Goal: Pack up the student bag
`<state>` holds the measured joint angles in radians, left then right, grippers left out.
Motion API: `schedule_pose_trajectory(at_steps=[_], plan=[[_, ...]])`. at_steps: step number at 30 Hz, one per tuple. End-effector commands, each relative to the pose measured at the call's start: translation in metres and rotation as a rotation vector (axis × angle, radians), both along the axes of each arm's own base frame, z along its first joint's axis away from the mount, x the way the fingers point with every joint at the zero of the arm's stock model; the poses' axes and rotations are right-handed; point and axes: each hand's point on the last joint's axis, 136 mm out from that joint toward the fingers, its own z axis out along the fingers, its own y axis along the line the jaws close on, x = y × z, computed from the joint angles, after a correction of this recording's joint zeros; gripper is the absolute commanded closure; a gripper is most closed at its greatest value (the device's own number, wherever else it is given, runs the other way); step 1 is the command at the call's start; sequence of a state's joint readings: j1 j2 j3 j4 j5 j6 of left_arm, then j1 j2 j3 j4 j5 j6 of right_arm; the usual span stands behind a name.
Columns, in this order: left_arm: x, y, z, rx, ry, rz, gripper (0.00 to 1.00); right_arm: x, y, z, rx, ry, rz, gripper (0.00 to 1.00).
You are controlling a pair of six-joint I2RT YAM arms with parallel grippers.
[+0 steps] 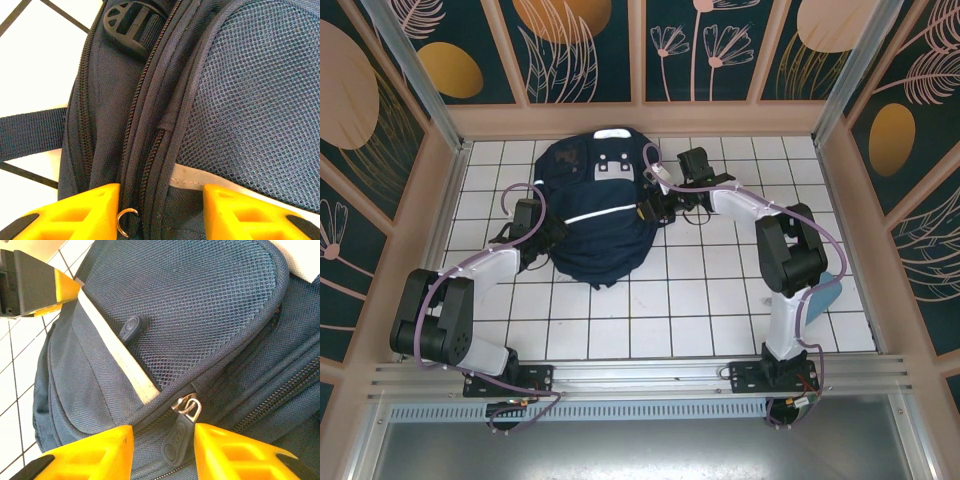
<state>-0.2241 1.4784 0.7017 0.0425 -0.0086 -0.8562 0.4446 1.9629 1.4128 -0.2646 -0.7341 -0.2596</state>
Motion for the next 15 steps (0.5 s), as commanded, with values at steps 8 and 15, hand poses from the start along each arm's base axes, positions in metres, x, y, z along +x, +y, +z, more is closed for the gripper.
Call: schedule_pose_trajectory(at_steps=[8,15], plan=[[-0.009,0.018,-0.022,0.073,0.072,0.036,0.56,0.023,-0.004,-0.002,-0.039,-0.042,-0.071,0.69],[-0.008,0.018,-0.020,0.070,0.068,0.033,0.56,0.008,0.005,-0.006,-0.043,-0.020,-0.006,0.62]])
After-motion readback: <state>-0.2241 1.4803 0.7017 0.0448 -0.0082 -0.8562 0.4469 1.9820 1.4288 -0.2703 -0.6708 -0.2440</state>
